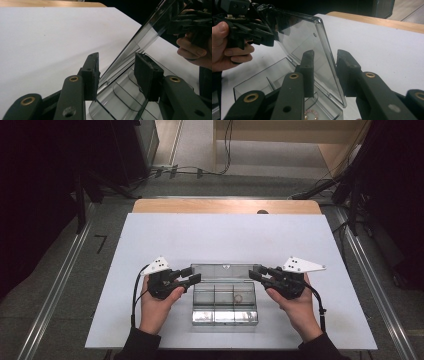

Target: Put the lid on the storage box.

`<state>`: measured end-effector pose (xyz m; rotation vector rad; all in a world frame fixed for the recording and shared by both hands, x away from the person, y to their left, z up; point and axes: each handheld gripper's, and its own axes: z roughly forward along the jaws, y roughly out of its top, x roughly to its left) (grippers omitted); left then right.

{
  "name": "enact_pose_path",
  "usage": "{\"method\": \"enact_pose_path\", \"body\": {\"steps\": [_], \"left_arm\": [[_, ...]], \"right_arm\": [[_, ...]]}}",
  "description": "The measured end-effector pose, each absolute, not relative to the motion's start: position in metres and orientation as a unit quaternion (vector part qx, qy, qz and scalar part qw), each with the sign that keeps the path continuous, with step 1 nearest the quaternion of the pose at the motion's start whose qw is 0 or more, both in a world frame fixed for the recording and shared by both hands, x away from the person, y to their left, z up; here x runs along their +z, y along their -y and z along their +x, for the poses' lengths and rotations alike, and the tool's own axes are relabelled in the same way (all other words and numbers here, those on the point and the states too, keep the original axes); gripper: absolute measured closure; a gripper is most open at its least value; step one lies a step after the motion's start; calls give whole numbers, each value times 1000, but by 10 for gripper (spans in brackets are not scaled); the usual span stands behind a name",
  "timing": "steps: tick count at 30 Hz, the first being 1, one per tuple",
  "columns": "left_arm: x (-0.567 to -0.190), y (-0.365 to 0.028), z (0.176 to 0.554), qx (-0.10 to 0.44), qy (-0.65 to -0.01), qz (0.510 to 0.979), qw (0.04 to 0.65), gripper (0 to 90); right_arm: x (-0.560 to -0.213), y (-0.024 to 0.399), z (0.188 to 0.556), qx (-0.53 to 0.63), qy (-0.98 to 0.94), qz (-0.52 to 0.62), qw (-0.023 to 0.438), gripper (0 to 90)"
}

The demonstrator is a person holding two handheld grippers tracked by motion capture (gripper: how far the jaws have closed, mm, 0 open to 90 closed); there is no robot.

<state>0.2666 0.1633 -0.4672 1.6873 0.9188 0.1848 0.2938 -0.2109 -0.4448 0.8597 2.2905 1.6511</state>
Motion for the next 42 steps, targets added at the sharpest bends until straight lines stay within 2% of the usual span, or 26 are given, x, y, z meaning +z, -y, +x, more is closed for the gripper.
{"method": "enact_pose_path", "body": {"steps": [4, 10, 16, 20, 36, 42], "left_arm": [[-470, -170, 262, 78, -395, 717, 569, 553], [-475, -177, 252, 86, -392, 722, 563, 672], [-477, -176, 244, 85, -383, 728, 562, 828], [-476, -171, 243, 80, -373, 732, 564, 889], [-477, -166, 245, 72, -375, 731, 566, 894], [-477, -165, 245, 68, -374, 732, 566, 895]], "right_arm": [[-445, 211, 291, 557, -772, 290, 96, 657], [-447, 212, 288, 559, -771, 290, 95, 648], [-448, 213, 283, 559, -771, 289, 97, 637], [-449, 214, 281, 560, -770, 289, 97, 633], [-451, 216, 274, 552, -774, 292, 102, 614], [-451, 218, 272, 550, -777, 286, 105, 571]]}}
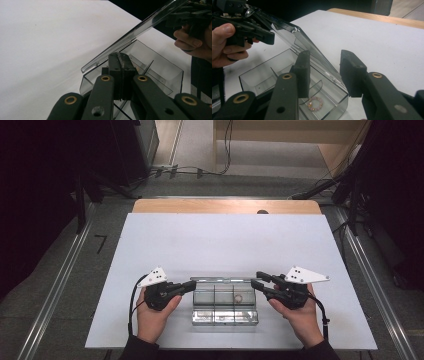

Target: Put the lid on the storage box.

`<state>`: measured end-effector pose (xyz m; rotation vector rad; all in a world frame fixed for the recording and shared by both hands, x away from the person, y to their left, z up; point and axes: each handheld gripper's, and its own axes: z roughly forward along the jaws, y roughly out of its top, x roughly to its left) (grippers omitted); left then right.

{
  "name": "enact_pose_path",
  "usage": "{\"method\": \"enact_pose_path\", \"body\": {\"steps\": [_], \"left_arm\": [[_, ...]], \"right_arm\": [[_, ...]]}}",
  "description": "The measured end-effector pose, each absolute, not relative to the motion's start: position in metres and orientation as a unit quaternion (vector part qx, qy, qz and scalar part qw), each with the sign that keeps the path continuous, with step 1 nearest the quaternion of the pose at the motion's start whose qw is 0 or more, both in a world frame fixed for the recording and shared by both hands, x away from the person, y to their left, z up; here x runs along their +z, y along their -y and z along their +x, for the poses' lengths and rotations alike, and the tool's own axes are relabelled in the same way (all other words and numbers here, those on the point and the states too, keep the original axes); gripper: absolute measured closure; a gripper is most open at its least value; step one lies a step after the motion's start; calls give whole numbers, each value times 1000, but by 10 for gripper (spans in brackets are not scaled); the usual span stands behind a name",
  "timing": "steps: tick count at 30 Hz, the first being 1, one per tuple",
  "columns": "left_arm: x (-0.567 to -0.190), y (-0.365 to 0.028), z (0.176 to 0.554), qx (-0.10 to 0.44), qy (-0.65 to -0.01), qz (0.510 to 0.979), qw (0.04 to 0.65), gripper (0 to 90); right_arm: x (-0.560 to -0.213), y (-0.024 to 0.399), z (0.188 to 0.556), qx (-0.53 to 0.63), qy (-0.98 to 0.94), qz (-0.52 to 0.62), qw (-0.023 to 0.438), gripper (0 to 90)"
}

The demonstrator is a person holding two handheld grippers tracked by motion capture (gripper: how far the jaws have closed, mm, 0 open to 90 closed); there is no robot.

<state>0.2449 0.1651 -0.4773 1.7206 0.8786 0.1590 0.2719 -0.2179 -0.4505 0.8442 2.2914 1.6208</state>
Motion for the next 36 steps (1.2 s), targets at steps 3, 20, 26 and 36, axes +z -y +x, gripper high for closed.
{"method": "enact_pose_path", "body": {"steps": [3, 20, 26, 36], "left_arm": [[-478, -165, 244, 68, -373, 732, 566, 895], [-476, -166, 240, 70, -370, 728, 573, 895], [-476, -166, 239, 69, -367, 729, 574, 895], [-474, -166, 235, 71, -364, 726, 579, 895]], "right_arm": [[-450, 220, 270, 549, -778, 287, 106, 533], [-470, 232, 264, 521, -788, 317, 87, 662], [-473, 224, 263, 514, -796, 310, 80, 763], [-470, 227, 264, 524, -790, 312, 70, 873]]}}
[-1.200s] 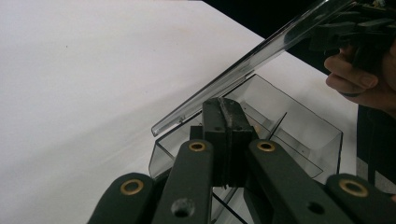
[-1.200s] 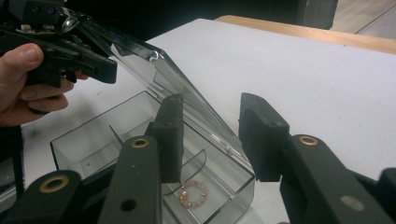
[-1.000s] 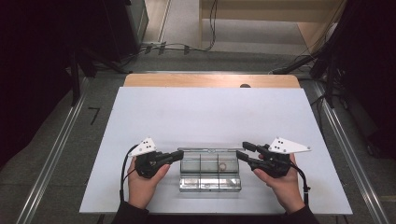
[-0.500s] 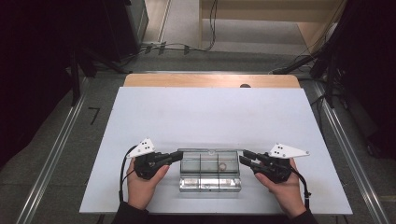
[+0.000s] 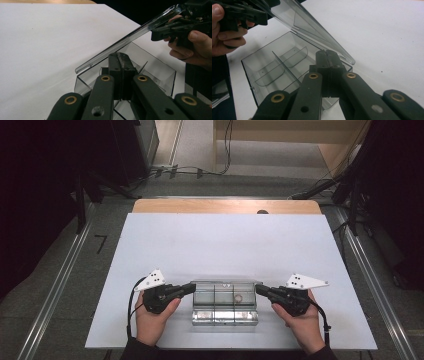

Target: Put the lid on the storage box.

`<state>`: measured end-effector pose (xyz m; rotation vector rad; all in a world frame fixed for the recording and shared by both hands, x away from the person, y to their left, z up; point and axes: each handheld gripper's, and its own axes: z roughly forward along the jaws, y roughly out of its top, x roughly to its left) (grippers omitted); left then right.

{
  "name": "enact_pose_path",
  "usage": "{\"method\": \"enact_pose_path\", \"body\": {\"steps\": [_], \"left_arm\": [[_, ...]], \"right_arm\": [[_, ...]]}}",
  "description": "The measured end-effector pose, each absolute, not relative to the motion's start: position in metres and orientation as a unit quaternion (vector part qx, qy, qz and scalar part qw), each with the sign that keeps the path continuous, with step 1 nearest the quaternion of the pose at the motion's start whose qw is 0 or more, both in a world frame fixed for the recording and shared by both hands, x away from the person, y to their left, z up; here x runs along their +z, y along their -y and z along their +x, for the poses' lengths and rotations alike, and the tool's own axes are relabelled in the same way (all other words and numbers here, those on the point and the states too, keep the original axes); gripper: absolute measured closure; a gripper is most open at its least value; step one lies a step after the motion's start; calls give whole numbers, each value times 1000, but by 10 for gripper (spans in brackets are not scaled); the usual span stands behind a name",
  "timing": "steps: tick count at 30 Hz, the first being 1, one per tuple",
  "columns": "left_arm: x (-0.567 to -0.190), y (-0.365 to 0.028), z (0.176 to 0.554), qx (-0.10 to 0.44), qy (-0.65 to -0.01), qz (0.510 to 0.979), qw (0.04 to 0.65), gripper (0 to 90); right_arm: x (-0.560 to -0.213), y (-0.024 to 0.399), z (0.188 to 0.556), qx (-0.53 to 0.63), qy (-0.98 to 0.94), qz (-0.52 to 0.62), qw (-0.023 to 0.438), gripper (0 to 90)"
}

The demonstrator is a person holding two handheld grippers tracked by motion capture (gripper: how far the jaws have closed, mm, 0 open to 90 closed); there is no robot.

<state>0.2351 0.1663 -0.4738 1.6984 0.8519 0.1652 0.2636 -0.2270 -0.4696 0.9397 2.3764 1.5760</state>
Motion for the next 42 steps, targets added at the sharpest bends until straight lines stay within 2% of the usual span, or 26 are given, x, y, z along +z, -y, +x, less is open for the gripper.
{"method": "enact_pose_path", "body": {"steps": [42], "left_arm": [[-483, -169, 209, 60, -357, 729, 581, 895]], "right_arm": [[-475, 231, 242, 525, -792, 304, 67, 865]]}}
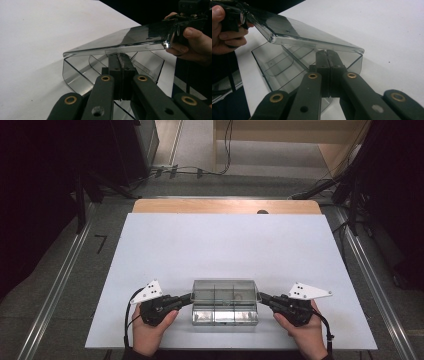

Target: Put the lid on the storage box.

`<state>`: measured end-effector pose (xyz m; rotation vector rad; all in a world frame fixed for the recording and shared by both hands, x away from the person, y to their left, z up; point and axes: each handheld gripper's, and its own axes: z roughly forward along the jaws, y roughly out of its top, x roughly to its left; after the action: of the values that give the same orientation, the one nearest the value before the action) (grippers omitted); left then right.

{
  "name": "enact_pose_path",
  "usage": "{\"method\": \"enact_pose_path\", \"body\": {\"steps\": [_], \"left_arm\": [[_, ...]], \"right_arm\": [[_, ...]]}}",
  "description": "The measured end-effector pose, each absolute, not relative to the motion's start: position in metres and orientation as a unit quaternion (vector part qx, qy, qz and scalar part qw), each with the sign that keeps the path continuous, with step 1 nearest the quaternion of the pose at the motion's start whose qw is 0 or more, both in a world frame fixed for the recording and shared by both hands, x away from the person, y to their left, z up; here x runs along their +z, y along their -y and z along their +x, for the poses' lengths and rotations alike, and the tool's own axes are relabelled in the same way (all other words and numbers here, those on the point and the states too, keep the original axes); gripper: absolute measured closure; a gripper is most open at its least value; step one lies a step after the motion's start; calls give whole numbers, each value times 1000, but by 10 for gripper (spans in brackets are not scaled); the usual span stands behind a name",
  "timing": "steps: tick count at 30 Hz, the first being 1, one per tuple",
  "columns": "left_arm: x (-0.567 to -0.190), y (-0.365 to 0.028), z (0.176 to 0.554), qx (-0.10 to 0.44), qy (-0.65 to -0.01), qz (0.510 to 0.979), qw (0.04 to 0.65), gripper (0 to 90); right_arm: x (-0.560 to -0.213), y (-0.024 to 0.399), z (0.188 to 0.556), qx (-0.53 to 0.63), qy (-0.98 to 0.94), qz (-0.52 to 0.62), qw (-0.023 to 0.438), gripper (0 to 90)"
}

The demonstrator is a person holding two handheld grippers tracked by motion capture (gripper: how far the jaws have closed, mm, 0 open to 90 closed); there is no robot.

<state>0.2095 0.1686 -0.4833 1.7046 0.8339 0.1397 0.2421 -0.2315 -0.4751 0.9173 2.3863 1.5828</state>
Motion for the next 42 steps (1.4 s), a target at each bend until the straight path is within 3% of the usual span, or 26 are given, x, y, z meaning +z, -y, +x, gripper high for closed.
{"method": "enact_pose_path", "body": {"steps": [42], "left_arm": [[-497, -172, 194, 48, -372, 749, 547, 895]], "right_arm": [[-495, 234, 228, 502, -806, 306, 63, 863]]}}
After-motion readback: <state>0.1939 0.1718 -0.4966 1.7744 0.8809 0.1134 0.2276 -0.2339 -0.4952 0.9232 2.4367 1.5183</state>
